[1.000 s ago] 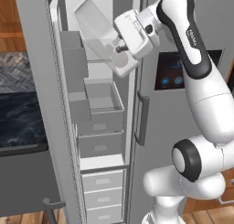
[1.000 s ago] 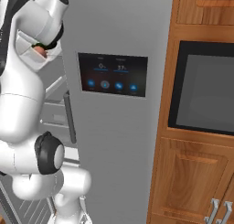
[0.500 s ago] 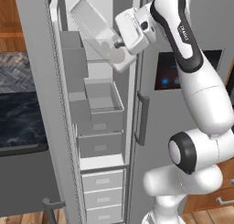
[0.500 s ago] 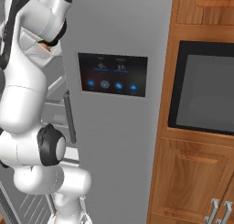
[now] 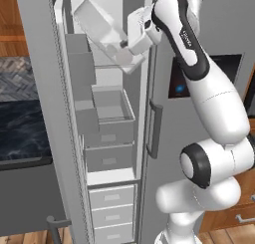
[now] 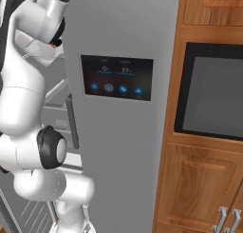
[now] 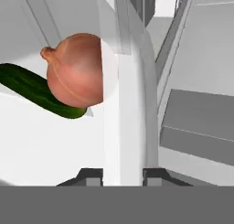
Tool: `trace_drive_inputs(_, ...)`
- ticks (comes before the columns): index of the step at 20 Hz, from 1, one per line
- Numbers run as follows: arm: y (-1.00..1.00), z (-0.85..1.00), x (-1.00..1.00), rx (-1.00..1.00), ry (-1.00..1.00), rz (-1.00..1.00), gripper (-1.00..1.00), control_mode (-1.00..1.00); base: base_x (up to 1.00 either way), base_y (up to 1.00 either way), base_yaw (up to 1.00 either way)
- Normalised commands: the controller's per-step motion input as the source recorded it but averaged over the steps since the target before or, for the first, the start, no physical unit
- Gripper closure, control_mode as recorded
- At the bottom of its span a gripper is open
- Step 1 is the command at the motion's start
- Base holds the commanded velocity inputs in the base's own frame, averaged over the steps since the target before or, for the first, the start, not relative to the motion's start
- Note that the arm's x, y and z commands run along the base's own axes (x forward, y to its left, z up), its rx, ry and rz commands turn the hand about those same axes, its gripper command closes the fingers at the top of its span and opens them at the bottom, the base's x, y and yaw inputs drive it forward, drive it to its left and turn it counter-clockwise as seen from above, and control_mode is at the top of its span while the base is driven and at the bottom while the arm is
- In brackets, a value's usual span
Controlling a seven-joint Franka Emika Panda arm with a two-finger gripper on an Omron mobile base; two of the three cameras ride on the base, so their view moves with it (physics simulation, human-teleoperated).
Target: Take the onion and cucumber out of the freezer and place them in the tupperware container on the counter. Then put the tupperware containing the vegetables back in the freezer.
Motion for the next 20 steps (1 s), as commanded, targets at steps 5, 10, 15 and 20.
trace_drive_inputs(5, 0.13, 0.0, 0.3, 0.04, 0.0, -0.28, 1.0, -1.0, 0.0, 0.0, 0.0)
trace_drive_inputs(10, 0.13, 0.0, 0.28, 0.05, 0.0, -0.28, 1.0, -1.0, 0.0, 0.0, 0.0)
trace_drive_inputs(15, 0.0, 0.0, 0.54, 0.03, 0.0, -0.26, 1.0, -1.0, 0.0, 0.0, 0.0)
trace_drive_inputs(20, 0.0, 0.0, 0.55, 0.0, 0.0, -0.19, 1.0, -1.0, 0.0, 0.0, 0.0)
